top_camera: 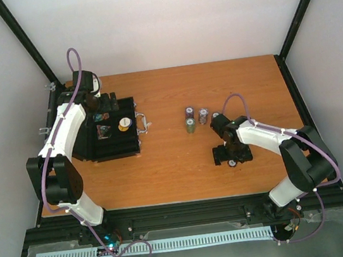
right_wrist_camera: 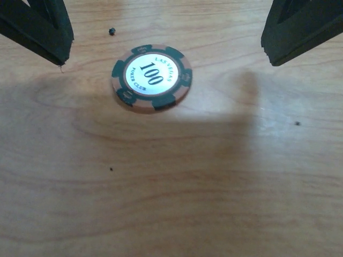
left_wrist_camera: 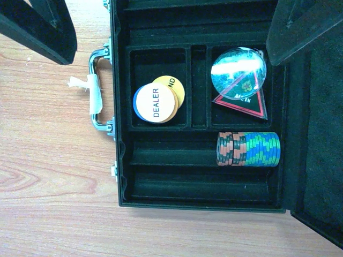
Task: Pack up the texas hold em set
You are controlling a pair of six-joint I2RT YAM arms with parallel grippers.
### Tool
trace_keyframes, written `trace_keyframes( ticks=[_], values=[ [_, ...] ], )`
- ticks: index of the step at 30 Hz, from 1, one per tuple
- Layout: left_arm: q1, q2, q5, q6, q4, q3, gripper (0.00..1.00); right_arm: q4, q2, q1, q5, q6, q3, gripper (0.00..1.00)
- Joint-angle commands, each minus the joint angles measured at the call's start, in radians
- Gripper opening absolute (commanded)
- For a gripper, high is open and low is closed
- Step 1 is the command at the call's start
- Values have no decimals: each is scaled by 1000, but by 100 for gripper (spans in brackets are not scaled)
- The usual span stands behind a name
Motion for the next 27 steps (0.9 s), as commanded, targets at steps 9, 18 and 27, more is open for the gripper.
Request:
trace_keyframes(
  ticks=[9,18,27],
  values=[
    [7,-4,28,-10,-9,20,100,117,-13,-42,-14,29,-124,83],
    [7,-5,21,-9,-12,22,100,145,26,-49,-2,-2,-98,72],
    [8,-5,16,-7,-11,20,100,136,8,-47,-21,6,-113,57]
  ],
)
